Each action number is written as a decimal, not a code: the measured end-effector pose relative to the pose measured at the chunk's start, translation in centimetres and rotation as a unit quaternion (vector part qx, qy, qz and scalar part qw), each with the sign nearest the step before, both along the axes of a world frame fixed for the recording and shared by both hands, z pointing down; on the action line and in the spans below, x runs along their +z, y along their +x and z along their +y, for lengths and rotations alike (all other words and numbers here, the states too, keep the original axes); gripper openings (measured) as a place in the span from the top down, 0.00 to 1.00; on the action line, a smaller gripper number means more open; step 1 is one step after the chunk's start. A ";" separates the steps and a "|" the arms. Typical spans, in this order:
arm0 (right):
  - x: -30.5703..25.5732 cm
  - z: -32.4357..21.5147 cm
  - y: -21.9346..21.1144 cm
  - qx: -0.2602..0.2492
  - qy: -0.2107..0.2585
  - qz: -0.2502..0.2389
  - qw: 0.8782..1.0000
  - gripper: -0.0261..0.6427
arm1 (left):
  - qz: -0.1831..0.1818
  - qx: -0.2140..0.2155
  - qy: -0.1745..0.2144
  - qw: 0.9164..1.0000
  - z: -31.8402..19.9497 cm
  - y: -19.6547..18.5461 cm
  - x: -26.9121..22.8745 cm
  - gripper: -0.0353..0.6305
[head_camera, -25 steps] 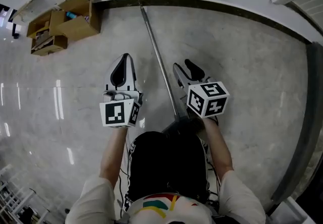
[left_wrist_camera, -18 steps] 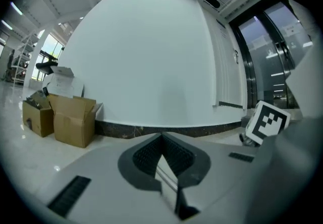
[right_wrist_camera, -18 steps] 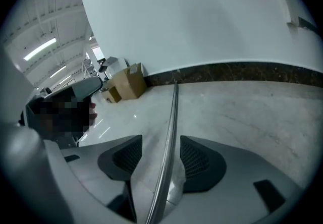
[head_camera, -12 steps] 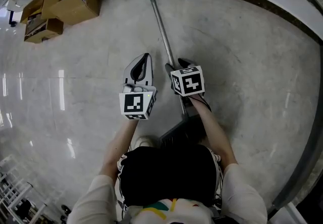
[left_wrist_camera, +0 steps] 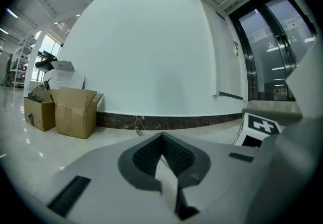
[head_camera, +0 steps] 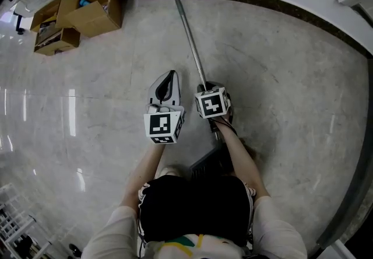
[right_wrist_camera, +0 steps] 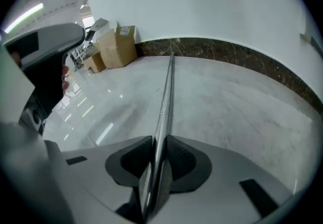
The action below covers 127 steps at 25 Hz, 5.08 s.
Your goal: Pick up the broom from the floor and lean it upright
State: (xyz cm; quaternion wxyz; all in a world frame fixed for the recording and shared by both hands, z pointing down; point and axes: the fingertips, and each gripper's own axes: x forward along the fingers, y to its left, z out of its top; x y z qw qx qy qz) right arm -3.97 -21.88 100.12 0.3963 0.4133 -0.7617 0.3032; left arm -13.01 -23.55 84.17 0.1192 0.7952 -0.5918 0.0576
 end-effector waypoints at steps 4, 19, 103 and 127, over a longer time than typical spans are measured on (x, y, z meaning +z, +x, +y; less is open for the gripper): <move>-2.0 -0.4 0.3 0.031 0.022 -0.037 0.999 0.82 | 0.007 -0.002 0.017 1.000 0.1 -0.4 -1.7 0.88; -26.2 -5.4 1.0 0.038 0.273 -0.113 0.955 0.82 | 0.005 0.018 0.103 0.995 -0.3 0.8 -12.2 0.88; -27.8 -8.7 7.5 0.078 0.347 -0.202 0.912 0.94 | 0.019 0.040 0.127 0.991 -5.9 6.5 -13.0 0.88; -89.5 1.1 2.2 0.010 0.336 -0.067 0.940 0.94 | -0.007 -0.009 0.052 0.999 3.1 1.5 -74.5 0.88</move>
